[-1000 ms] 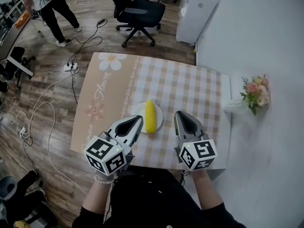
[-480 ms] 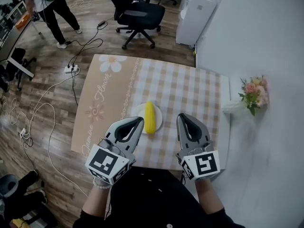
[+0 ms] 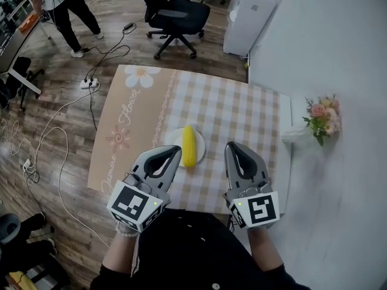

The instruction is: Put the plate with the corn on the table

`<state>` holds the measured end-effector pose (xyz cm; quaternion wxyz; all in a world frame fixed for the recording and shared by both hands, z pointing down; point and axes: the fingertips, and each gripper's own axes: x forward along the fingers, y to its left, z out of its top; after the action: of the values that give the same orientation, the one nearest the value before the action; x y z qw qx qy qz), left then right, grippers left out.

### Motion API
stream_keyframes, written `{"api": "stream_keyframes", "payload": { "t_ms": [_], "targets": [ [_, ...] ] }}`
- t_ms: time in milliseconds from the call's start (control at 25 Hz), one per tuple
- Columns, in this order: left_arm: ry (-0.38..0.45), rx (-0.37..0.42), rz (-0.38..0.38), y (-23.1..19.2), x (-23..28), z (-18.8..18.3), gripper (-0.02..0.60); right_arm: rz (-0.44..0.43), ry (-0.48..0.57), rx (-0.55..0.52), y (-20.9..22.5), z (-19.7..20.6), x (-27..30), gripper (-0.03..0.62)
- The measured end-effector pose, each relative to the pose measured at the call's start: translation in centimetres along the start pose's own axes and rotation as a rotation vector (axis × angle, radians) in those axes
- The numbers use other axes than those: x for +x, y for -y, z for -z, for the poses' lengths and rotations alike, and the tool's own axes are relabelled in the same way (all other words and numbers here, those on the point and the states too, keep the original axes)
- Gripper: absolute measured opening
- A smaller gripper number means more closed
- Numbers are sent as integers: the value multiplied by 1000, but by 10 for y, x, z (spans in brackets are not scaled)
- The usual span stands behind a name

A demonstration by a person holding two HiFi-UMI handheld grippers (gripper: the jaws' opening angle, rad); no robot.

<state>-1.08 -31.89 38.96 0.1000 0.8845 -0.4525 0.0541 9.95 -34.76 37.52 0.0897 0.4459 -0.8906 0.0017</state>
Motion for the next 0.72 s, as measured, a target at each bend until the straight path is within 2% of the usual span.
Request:
{"api": "stream_keyframes", "payload": {
  "t_ms": [160, 280, 720],
  "targets": [
    [-29, 26, 6, 8, 2, 0, 12, 0, -2, -9, -1, 0, -2, 43],
    [-15, 53, 16, 8, 4, 5, 12, 2, -4, -40, -1, 0, -3, 43],
    [-16, 58, 11, 12, 0, 9, 12, 4, 4, -52, -4, -4, -9, 43]
  ]
}}
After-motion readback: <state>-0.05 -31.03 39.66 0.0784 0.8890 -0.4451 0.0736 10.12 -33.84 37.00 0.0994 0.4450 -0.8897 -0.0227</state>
